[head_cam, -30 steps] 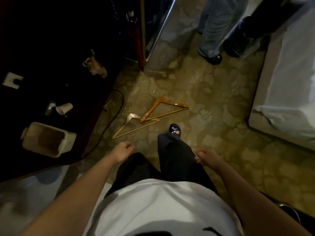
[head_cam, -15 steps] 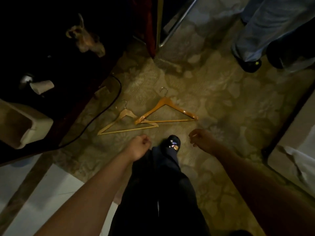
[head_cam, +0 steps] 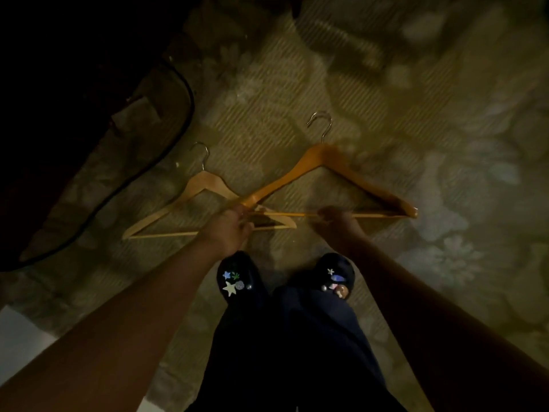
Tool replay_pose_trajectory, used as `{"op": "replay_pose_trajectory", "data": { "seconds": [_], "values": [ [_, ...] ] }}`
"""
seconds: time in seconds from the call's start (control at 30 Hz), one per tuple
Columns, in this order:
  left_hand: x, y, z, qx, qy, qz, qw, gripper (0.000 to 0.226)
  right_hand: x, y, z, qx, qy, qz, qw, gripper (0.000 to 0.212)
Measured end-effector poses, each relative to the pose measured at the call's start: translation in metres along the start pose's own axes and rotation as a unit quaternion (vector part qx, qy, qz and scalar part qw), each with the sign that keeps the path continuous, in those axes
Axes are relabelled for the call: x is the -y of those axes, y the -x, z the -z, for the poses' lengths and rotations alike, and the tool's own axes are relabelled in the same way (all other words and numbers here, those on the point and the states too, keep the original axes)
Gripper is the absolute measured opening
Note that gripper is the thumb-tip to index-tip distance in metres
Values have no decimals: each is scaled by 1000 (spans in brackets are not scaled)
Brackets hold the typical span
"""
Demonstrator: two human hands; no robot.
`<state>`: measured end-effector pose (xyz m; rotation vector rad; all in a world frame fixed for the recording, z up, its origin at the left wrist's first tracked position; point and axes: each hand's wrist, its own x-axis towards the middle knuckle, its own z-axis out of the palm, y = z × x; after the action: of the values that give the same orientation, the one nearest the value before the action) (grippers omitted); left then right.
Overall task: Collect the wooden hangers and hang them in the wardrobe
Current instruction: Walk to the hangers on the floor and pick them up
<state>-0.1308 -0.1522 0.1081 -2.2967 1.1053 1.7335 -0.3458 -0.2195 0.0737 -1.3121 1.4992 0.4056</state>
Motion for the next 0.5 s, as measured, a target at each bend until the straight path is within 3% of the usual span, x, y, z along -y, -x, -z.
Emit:
{"op": "replay_pose_trajectory", "data": {
  "seconds": [0.1, 0.27, 0.4, 0.5],
  "values": [
    [12, -43, -17, -35, -34, -24, 999, 44, -14, -35, -8, -54, 76, 43, 995, 54],
    [14, -94, -37, -70, -80, -54, 993, 58, -24, -83, 5, -187, 109, 71, 974, 76],
    [13, -104, -51, -82, -137, -56, 986, 62, -38, -106, 12, -178, 149, 31, 972, 77],
    [15, -105, -54, -130, -141, -63, 979, 54, -37, -118, 12, -218, 111, 16, 969, 63]
  ]
}}
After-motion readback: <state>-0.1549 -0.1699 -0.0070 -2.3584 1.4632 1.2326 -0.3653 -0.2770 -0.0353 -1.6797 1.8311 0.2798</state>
